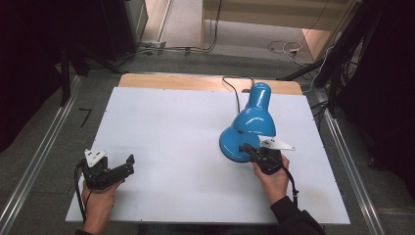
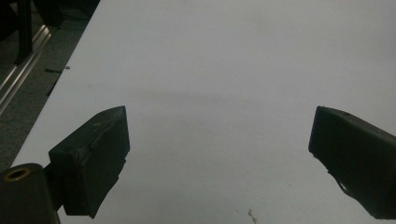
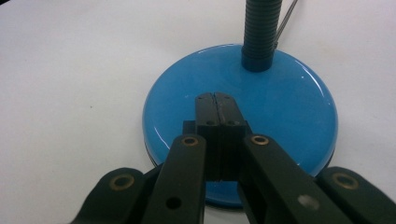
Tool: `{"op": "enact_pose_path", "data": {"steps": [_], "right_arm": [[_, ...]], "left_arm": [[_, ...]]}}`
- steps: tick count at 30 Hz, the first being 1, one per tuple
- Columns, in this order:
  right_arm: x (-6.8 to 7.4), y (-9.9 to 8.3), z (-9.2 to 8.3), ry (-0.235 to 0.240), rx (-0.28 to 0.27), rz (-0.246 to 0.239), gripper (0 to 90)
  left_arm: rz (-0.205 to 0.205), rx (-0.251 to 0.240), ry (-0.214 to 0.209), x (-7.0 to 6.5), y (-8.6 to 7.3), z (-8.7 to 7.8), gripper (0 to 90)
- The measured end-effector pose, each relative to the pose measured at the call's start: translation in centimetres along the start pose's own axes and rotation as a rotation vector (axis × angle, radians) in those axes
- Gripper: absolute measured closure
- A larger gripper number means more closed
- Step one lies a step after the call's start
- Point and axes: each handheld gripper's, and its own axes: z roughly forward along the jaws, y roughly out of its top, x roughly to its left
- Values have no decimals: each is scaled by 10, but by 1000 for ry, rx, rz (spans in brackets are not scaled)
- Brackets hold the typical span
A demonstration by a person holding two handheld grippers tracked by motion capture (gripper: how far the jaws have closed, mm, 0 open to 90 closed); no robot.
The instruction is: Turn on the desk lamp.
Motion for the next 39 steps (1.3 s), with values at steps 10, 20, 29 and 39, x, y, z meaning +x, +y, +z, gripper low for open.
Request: {"op": "enact_pose_path", "data": {"steps": [10,20,29,39], "right_arm": [[2,0,6,-3,4,-7,876],[3,0,10,-3,5,-8,876],[5,0,12,2,7,-7,876],[6,1,14,2,9,-11,876]], "left_arm": [[-2,0,0,0,0,0,61],[-2,0,-1,0,0,0,61],[-2,-1,-1,0,0,0,62],[-1,-1,-2,0,0,0,61]]}}
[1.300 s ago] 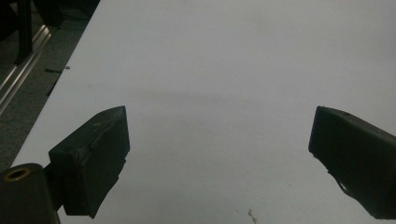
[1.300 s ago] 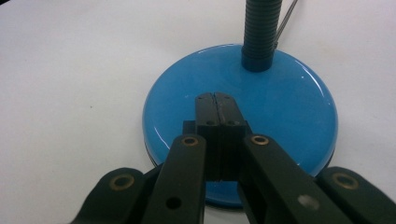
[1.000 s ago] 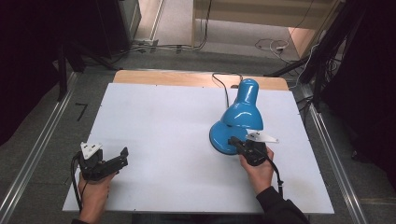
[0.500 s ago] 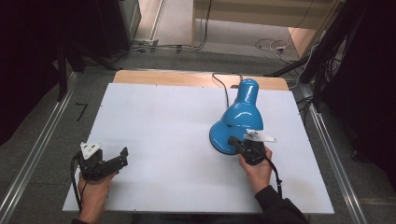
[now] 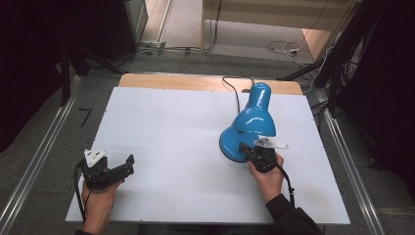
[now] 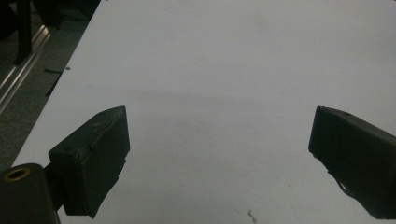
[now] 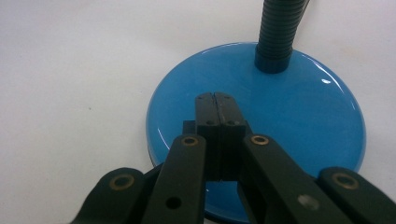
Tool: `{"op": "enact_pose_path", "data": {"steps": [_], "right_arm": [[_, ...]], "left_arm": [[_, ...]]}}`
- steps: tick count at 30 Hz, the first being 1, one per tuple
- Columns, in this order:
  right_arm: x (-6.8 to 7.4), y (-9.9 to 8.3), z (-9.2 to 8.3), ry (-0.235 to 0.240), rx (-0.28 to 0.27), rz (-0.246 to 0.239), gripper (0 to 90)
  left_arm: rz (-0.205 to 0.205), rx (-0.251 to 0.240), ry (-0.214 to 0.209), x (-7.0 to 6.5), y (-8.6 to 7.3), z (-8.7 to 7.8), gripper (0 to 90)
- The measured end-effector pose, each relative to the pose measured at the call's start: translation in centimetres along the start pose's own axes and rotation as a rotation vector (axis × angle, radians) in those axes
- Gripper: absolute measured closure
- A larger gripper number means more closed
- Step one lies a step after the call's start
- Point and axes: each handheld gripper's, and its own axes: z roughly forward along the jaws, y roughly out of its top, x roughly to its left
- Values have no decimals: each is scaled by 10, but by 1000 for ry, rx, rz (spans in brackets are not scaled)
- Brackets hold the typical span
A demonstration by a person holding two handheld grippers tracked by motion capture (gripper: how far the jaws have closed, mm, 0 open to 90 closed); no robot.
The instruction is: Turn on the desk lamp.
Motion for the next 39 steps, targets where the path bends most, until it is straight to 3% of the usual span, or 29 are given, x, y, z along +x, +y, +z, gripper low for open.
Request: {"op": "enact_pose_path", "data": {"steps": [24,26,28,32,34,39], "right_arm": [[1,-3,0,-15,8,-11,879],[2,-4,0,-5,31,-10,880],[5,-6,-1,-14,22,-32,881],[2,-5,-2,-6,17,-5,881],[3,-4,-4,-13,-5,-15,881],[1,-3,-1,-26,5,-14,880]], "left_arm": [[-3,-5,-3,1,0,-2,62],[-3,-5,-3,1,0,-2,62],[-4,-7,-4,1,0,-2,62],[0,-6,-5,1,0,-2,61],[0,-7,-6,1,0,-2,61],[1,-3,-4,0,0,-1,62]]}}
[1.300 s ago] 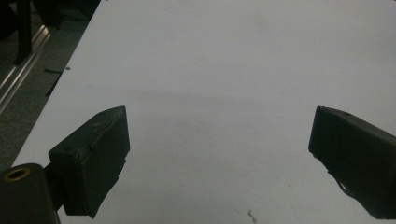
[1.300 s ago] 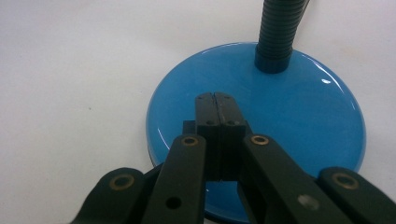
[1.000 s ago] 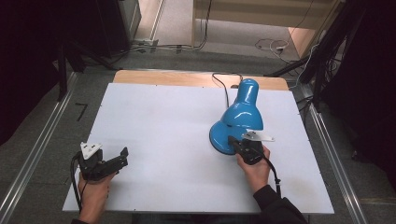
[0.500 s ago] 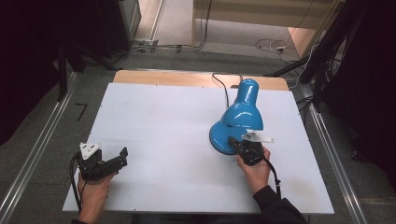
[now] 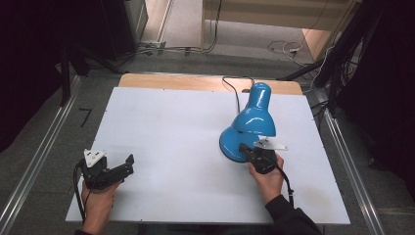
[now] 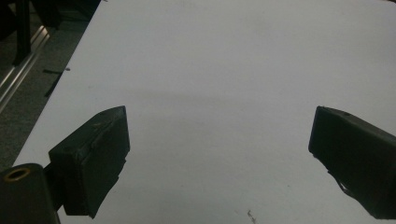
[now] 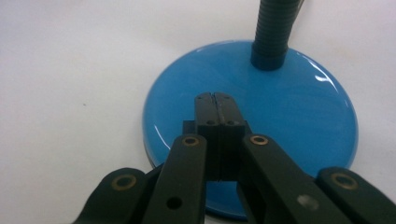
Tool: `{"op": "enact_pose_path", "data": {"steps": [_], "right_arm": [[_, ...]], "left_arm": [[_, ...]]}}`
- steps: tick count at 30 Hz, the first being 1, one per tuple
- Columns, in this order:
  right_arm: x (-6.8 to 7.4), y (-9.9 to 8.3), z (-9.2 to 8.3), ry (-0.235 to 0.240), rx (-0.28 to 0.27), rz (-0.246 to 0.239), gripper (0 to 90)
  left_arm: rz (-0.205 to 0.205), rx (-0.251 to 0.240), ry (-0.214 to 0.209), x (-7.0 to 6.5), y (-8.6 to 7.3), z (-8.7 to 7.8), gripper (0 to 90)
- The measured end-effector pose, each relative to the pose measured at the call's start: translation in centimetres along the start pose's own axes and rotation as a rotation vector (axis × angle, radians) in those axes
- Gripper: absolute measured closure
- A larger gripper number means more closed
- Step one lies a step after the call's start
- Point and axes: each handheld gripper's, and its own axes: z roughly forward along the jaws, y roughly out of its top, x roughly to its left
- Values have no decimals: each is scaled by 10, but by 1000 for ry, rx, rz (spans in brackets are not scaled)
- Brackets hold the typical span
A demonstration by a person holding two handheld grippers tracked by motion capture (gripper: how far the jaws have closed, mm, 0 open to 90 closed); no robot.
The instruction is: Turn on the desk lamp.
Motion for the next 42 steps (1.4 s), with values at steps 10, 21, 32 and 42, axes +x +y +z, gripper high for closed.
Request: {"op": "enact_pose_path", "data": {"steps": [10,21,32,42], "right_arm": [[2,-1,0,-2,18,-8,882],[2,-3,-1,8,13,-5,881],[-1,1,-10,24,-13,19,881],[-8,1,-21,40,-26,37,812]], "left_arm": [[-3,-1,0,0,0,-1,62],[-5,-4,1,0,0,0,62],[-3,-2,-1,0,0,-1,62],[-4,1,-1,0,0,0,62]]}}
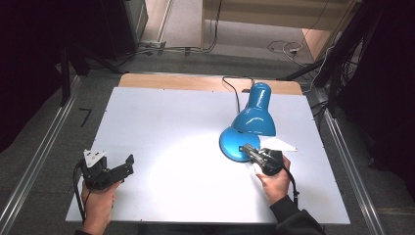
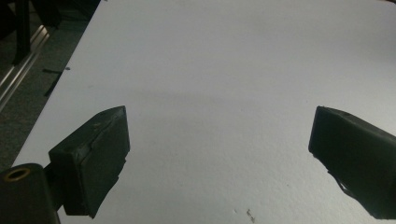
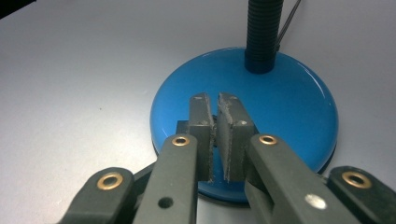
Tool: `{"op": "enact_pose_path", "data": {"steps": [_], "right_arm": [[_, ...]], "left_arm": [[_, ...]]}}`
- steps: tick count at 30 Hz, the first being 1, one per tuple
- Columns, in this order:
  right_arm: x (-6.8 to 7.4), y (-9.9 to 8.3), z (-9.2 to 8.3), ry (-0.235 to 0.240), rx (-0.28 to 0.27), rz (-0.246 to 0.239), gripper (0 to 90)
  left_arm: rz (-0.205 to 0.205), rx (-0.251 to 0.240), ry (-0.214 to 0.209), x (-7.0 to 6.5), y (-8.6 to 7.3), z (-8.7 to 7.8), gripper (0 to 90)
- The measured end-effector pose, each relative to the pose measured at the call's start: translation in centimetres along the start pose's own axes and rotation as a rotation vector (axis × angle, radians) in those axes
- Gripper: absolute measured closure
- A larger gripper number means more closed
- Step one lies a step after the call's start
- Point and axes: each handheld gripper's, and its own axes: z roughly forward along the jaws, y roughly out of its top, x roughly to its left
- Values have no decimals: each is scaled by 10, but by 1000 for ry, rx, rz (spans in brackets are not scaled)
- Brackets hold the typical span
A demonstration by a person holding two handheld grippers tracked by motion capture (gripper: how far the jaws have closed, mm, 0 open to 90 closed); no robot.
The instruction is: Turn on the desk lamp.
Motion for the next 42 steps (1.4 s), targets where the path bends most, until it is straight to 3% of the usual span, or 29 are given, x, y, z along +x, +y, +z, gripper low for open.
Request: {"op": "enact_pose_path", "data": {"steps": [22,32,42], "right_arm": [[-1,0,-8,32,10,14,522],[-4,0,-16,13,14,1,384],[-19,-4,-35,-14,8,12,345]], "left_arm": [[-2,-4,-3,0,0,0,62],[1,-3,-4,0,0,-1,62],[0,-1,-1,0,0,0,61]]}}
